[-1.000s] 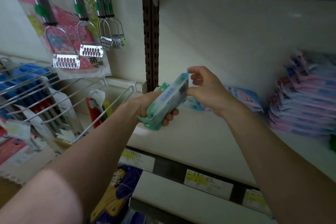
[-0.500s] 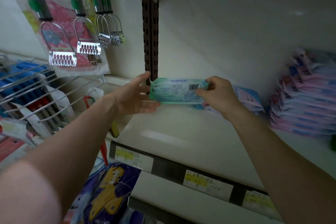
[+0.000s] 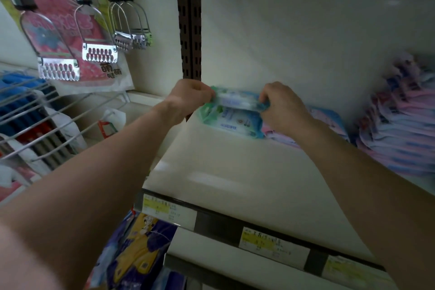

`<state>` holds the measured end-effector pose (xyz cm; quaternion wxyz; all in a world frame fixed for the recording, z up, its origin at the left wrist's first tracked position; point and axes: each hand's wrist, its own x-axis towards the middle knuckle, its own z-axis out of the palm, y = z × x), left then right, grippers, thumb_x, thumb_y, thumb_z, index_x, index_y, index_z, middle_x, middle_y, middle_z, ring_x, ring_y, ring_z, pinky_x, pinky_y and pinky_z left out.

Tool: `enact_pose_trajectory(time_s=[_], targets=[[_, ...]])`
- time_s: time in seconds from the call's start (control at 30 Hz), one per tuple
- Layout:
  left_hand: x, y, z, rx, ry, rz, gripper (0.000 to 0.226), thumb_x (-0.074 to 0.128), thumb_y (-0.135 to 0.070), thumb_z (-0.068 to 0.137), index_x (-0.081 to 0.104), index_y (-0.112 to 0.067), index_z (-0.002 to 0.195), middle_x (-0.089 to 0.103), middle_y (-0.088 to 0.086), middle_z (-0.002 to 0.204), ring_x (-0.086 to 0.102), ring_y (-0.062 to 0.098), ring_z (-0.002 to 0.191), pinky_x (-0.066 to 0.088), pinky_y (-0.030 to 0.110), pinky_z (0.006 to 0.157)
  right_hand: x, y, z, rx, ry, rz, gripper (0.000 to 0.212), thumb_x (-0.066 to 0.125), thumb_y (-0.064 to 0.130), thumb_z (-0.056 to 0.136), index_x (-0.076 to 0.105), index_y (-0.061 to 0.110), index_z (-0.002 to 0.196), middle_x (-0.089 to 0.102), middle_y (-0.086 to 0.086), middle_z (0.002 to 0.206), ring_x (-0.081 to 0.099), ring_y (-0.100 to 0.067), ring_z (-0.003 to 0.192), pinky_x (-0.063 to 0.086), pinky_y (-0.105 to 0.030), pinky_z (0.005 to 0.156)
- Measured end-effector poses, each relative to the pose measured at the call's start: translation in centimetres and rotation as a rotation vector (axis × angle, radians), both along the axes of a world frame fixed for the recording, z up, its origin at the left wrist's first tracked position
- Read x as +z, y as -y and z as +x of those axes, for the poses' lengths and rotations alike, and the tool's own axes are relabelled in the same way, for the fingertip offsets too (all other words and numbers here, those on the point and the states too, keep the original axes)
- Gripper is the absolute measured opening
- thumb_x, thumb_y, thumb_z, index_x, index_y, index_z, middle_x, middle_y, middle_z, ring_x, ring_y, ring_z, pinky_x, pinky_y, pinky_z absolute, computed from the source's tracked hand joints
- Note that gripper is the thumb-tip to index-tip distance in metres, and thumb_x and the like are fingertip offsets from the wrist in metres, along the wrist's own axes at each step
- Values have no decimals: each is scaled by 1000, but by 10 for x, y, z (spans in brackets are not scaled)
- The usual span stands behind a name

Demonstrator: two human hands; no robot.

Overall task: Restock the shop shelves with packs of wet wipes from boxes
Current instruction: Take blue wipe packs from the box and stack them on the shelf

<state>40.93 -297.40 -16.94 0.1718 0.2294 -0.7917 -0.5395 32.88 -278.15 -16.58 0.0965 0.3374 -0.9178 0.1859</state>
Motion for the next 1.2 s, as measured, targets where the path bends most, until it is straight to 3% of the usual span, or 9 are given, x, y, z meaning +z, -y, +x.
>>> enact_pose_trajectory(time_s=[0.1, 0.27, 0.33, 0.43, 0.57, 0.67, 0.9, 1.13, 1.2], targets=[[-9, -1, -8, -72, 95, -162, 23, 59, -7, 91, 69, -7, 111, 57, -5, 80, 44, 3, 57, 50, 14, 58, 1, 1, -1, 59, 33, 440, 29, 67, 14, 78, 69, 15, 107, 59, -9, 117, 53, -26, 110, 45, -34, 91], [-17, 10, -20, 173, 75, -67, 34, 44, 2, 88, 64, -9, 113, 62, 10, 105, 61, 26, 88, 51, 28, 71, -4, 10, 3, 49, 31, 417, 43, 63, 51, 79, 59, 27, 115, 55, -2, 119, 45, -24, 117, 27, -42, 102], [-22, 12, -21, 178, 196, -17, 30, 45, -5, 91, 59, -4, 117, 61, 11, 97, 61, 26, 80, 54, 34, 69, -10, 14, 3, 39, -1, 429, 51, 63, 58, 75, 54, 26, 114, 56, -1, 115, 48, -24, 113, 27, -43, 102], [-28, 8, -24, 128, 273, 63, 28, 56, -22, 92, 59, -2, 111, 59, 10, 91, 55, 19, 64, 47, 26, 51, -19, 19, -1, 41, -69, 478, 45, 64, 43, 79, 47, 20, 114, 59, -2, 116, 54, -25, 109, 26, -44, 102], [-27, 5, -29, 105, 244, 31, 14, 65, -18, 89, 62, -5, 92, 58, 7, 81, 57, 17, 63, 54, 25, 53, -21, 23, -8, 39, -117, 512, 37, 60, 26, 84, 42, 15, 114, 62, -6, 112, 58, -27, 106, 23, -43, 105], [-29, 13, -30, 171, 224, 62, 26, 63, -9, 88, 60, 2, 111, 60, 13, 95, 63, 28, 84, 59, 39, 75, -20, 24, -10, 58, -105, 532, 40, 61, 27, 83, 41, 16, 115, 62, -7, 111, 58, -27, 106, 26, -42, 103], [-34, 29, -29, 256, 216, 42, 24, 64, -7, 85, 62, 5, 106, 65, 17, 102, 67, 33, 90, 58, 46, 79, -13, 30, 1, 109, -82, 509, 40, 61, 32, 85, 42, 16, 117, 59, -4, 109, 56, -27, 103, 30, -40, 97], [-24, 18, -32, 82, 199, -113, 17, 59, -10, 89, 67, -7, 104, 60, 11, 94, 59, 25, 77, 56, 29, 62, -5, 22, -13, 72, -17, 550, 37, 67, 31, 77, 51, 21, 109, 63, -5, 105, 58, -24, 98, 30, -41, 98], [-20, 11, -30, 2, 195, -163, 32, 62, -18, 90, 61, -16, 122, 57, 6, 97, 57, 21, 77, 50, 24, 56, -4, 21, -15, 74, -32, 557, 38, 68, 30, 76, 52, 20, 109, 63, -5, 103, 59, -25, 95, 31, -41, 97]])
